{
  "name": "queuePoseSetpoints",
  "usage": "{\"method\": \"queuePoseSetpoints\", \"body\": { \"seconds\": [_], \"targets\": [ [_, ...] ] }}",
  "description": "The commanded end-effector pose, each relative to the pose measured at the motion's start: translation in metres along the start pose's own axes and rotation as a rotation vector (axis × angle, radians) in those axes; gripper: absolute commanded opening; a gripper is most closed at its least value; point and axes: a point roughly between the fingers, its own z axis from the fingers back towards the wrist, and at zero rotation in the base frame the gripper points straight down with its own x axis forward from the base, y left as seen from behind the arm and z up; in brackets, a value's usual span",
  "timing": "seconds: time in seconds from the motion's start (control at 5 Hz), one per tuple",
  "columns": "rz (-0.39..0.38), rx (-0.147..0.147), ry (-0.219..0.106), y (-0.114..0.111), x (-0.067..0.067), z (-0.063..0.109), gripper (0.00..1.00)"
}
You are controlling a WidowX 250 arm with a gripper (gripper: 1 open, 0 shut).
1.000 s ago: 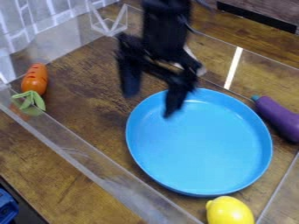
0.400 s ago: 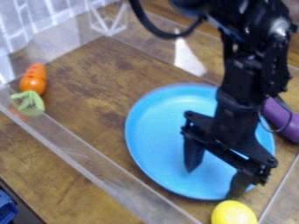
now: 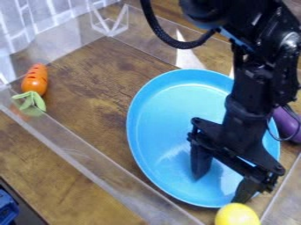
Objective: Remove the lemon from the blue tray and put it on the table
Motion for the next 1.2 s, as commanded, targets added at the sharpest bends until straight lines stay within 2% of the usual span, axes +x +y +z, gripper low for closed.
{"method": "queuePoseSetpoints", "body": {
  "seconds": [0.0, 0.4, 1.0],
  "targets": [
    [-0.053, 0.005, 0.041, -0.018, -0.007, -0.021, 1.00],
    [-0.078, 0.005, 0.068, -0.026, -0.008, -0.033, 1.00],
    [-0.130, 0.016, 0.111, -0.026, -0.013, -0.043, 1.00]
  ]
}}
